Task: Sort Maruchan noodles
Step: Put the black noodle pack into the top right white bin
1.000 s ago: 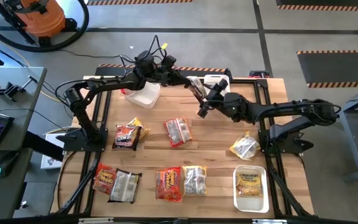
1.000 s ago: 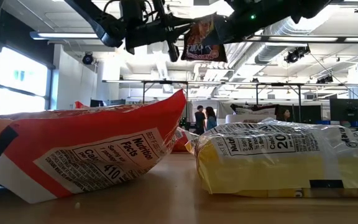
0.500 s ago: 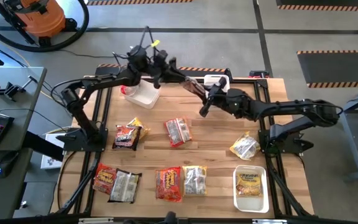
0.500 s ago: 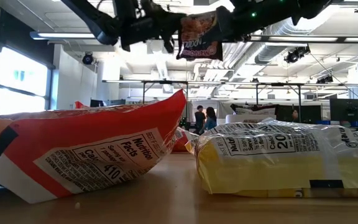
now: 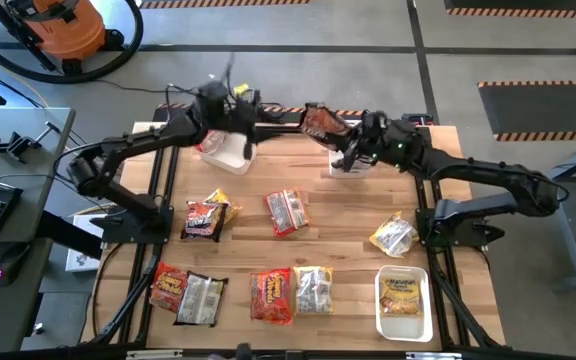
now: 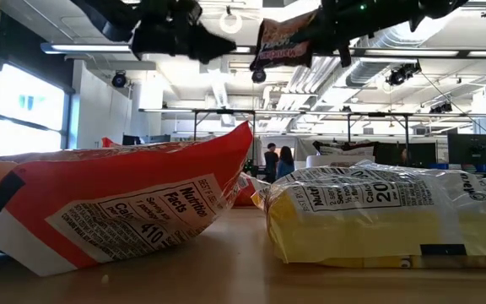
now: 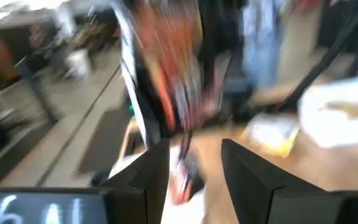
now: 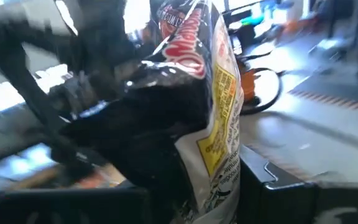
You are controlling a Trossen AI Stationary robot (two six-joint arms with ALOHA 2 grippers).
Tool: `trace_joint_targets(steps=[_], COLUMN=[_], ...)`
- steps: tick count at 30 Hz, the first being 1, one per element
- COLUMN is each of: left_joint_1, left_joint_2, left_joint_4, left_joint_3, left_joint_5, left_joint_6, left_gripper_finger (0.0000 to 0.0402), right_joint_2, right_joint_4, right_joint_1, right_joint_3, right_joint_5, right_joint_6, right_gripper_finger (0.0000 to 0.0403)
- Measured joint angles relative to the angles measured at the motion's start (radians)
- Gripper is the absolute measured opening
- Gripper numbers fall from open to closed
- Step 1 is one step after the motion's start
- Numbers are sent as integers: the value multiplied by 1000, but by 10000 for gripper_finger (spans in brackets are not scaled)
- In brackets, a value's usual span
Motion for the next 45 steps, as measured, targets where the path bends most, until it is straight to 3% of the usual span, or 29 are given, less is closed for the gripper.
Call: trace_joint_targets(steps=[4,7,11,14,18,26,35,38,45], left_joint_1=[-116,-216,-324,-373,-412,-437,-460,-465,-467], left_joint_2=[-20,-20,-6,-4,-4,-4,-4,-4,-4], left_joint_4=[-28,50,203,332,368,386,386,382,311], left_joint_3=[-79,-117,-156,-185,-192,-192,-192,-192,-192], left_joint_5=[-284,-512,-814,-912,-965,-976,-922,-918,-893], left_joint_6=[195,324,463,543,599,630,640,637,538], left_gripper_finger=[148,156,165,169,170,153,37,7,2], right_joint_2=[-7,8,14,14,14,14,14,13,13], right_joint_4=[-6,-5,-3,10,35,43,41,27,-119], right_joint_1=[-76,-107,-115,-110,-98,-70,-49,-48,-57], right_joint_3=[0,0,0,0,0,0,0,0,0], right_joint_5=[-188,-281,-333,-336,-336,-336,-333,-331,-325], right_joint_6=[217,355,458,494,514,553,559,507,373], right_gripper_finger=[83,83,83,83,83,83,84,97,161])
